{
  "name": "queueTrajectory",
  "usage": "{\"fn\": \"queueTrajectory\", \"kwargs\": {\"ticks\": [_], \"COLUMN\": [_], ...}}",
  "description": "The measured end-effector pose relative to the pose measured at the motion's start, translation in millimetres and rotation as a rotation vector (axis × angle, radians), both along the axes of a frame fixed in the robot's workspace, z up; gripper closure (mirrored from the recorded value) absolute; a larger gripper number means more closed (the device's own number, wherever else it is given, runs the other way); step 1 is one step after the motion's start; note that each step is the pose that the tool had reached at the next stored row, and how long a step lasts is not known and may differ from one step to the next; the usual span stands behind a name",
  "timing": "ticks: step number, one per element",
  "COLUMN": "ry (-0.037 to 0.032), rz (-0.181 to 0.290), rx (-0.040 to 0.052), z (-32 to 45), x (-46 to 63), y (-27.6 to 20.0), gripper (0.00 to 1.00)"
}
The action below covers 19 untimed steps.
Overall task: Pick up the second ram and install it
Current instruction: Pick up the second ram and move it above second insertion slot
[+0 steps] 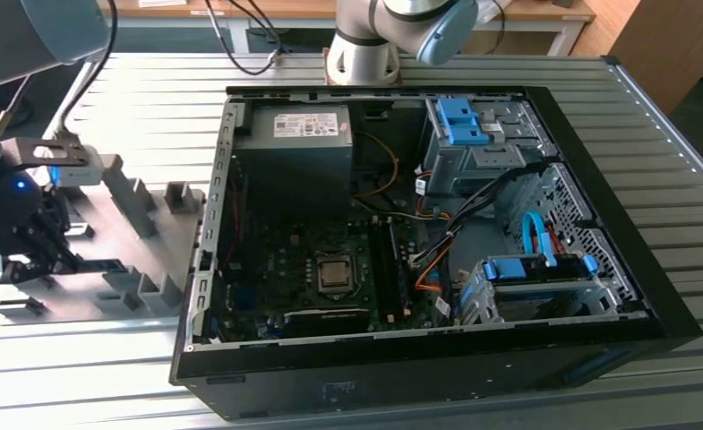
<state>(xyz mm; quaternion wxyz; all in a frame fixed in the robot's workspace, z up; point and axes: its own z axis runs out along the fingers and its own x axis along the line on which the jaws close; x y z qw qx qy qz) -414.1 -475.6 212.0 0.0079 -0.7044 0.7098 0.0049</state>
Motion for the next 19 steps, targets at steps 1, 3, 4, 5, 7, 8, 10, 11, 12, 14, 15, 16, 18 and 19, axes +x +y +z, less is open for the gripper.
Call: {"fn": "queueTrajectory", "kwargs": {"ticks": [1,3,4,5,7,8,10,11,12,14,15,16,18,19], "ry": [0.0,-0.0001,0.0,0.0,0.0,0.0,0.0001,0.0,-0.0001,0.0,0.0,0.0,0.0,0.0], "rz": [0.0,0.0,0.0,0.0,0.0,0.0,0.0,0.0,0.0,0.0,0.0,0.0,0.0,0.0], "rx": [0.0,0.0001,0.0,0.0,0.0,0.0,0.0,0.0,0.0001,0.0,0.0,0.0,0.0001,0.0001], "z": [1.0,3.6,5.1,6.6,9.7,11.3,14.2,15.4,16.5,18.7,19.7,20.6,22.4,23.3], "x": [0.0,0.0,0.0,0.0,0.0,0.0,0.0,0.0,0.0,0.0,0.0,0.0,0.0,0.0], "y": [0.0,0.0,0.0,0.0,0.0,0.0,0.0,0.0,0.0,0.0,0.0,0.0,0.0,0.0], "gripper": [0.86,0.86,0.86,0.86,0.86,0.86,0.86,0.86,0.86,0.86,0.86,0.86,0.86,0.86]}}
